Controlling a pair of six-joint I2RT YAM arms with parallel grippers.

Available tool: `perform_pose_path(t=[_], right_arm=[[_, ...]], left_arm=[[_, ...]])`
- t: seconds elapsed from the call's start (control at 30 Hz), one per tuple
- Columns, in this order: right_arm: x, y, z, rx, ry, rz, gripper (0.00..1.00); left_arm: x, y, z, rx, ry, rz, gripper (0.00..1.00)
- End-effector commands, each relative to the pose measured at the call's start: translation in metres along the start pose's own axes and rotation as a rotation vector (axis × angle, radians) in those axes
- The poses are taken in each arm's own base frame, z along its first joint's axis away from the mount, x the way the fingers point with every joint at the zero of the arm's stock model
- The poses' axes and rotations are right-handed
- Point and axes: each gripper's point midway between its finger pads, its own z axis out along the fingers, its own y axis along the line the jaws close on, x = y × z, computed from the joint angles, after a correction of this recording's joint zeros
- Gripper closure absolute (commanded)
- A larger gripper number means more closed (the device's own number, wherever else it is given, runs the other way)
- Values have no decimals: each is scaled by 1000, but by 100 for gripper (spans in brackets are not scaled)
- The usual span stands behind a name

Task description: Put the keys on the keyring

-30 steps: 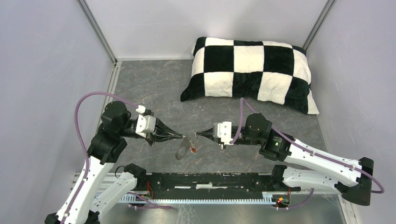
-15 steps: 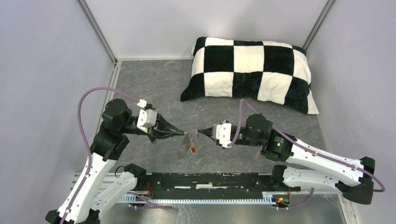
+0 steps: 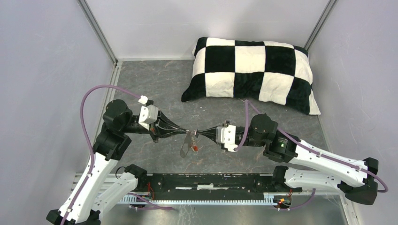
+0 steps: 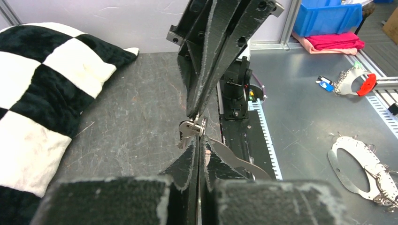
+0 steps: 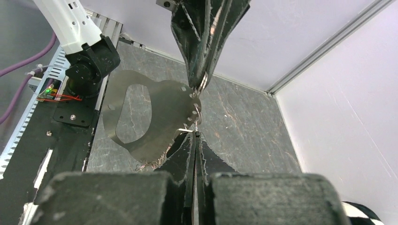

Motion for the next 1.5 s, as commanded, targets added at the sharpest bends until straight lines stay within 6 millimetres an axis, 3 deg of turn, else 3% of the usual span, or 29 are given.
perform_pose_path(t=[0.0,0.5,1.47], right_arm=[[-40,-16,-6,41,-102,-52,100],[-48,-17,-2,47,-127,-65,100],[-38,-21,3,74,-95,-68,100]], left_arm=[[-11,8,3,-30,-36,-46,98],[-10,8,4,-30,-32,-61,98],[-12,0,1,-4,-27,-30,98]])
